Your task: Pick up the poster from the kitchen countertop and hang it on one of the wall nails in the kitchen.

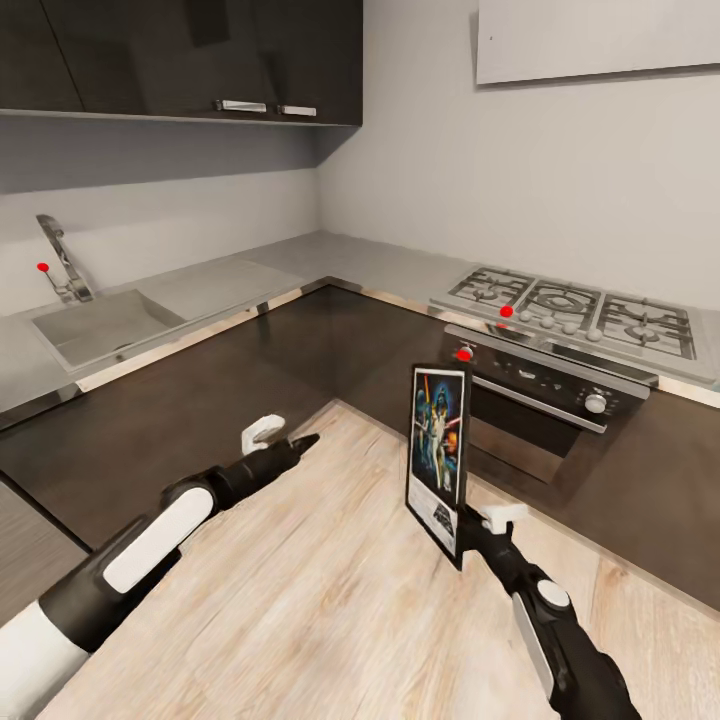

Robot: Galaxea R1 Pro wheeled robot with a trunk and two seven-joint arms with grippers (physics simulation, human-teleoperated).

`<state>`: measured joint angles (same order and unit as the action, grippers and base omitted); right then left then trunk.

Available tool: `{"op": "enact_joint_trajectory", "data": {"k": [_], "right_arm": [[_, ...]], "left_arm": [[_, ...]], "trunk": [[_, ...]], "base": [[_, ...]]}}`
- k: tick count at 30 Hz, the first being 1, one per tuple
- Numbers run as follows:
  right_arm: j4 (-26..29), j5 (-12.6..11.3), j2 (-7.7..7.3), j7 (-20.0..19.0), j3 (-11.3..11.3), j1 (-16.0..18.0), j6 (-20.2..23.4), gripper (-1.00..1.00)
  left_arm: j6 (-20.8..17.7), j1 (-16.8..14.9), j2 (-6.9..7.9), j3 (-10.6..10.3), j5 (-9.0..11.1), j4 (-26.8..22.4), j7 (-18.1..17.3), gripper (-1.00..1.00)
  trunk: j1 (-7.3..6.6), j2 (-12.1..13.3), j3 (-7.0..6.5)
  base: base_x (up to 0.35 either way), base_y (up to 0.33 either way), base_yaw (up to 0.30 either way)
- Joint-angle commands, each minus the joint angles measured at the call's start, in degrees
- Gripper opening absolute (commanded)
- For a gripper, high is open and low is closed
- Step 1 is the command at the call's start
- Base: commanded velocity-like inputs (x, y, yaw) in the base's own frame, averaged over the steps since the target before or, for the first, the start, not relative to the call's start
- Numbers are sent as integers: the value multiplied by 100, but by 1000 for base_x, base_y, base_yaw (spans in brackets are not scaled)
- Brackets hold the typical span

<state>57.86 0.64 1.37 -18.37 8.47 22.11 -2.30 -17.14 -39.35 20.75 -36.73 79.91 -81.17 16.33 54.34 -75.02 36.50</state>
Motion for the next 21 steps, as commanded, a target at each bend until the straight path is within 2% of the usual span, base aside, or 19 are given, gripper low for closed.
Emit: {"op": "enact_joint_trajectory", "data": {"k": [1, 3, 5, 6, 7, 9, 11, 12, 14, 15, 16, 17, 19, 21], "right_arm": [[1, -10, -90, -519, 120, 1, -8, -100], [0, -11, -174, -891, 176, -1, -8, -100], [-2, -11, -354, -1550, 236, -5, -8, -100], [-3, -11, -397, -1706, 244, -7, -8, -100], [-16, -11, -476, -1982, 273, -6, -8, -100], [-27, -12, -538, -2201, 346, -6, -8, -100], [-42, -12, -617, -2604, 714, -5, -8, -100], [-45, -9, -637, -2854, 908, -7, -8, -100], [-45, -6, -650, -3134, 1082, -6, -8, -100], [-46, -2, -659, -3401, 1236, -6, -8, -100], [-46, 1, -662, -3506, 1298, -5, -8, -100], [-46, 3, -666, -3661, 1389, -7, -3, -100], [-46, 6, -669, -3761, 1448, -6, 4, -100], [-49, 9, -668, -3865, 1505, -6, 14, -100]], "left_arm": [[53, 6, 146, -13, 96, 334, -632, 100], [157, 32, 237, -15, 113, 645, -1183, 100], [502, 118, 338, -23, 127, 1223, -2021, 100], [590, 148, 355, -28, 127, 1359, -2203, 100], [742, 224, 379, -37, 122, 1612, -2569, 100], [868, 316, 394, -43, 84, 1856, -2952, 100], [1119, 532, 407, -51, -145, 2472, -3766, 100], [1286, 595, 409, -59, -258, 2822, -4148, 100], [1493, 636, 408, -67, -337, 3191, -4529, 100], [1740, 666, 407, -81, -385, 3600, -4950, 100], [1859, 678, 406, -86, -401, 3814, -5170, 100], [2058, 713, 398, -99, -425, 4235, -5610, 100], [2200, 746, 391, -105, -440, 4623, -6014, 100], [2359, 781, 378, -116, -453, 5232, -6654, 100]], "trunk": [[0, -3, 5], [0, -3, 5], [0, -3, 5], [0, -3, 5], [0, -3, 5], [0, -3, 5], [0, -3, 5], [0, -3, 5], [0, -3, 5], [0, -3, 5], [0, -3, 5], [0, -3, 5], [0, -3, 5], [0, -3, 5]], "base": [[0, 0, 0], [0, 0, 0], [0, 0, 0], [0, 0, 0], [0, 0, 0], [0, 0, 0], [0, 0, 0], [0, 0, 0], [0, 0, 0], [0, 0, 0], [0, 0, 0], [0, 0, 0], [0, 0, 0], [0, 0, 0]]}}
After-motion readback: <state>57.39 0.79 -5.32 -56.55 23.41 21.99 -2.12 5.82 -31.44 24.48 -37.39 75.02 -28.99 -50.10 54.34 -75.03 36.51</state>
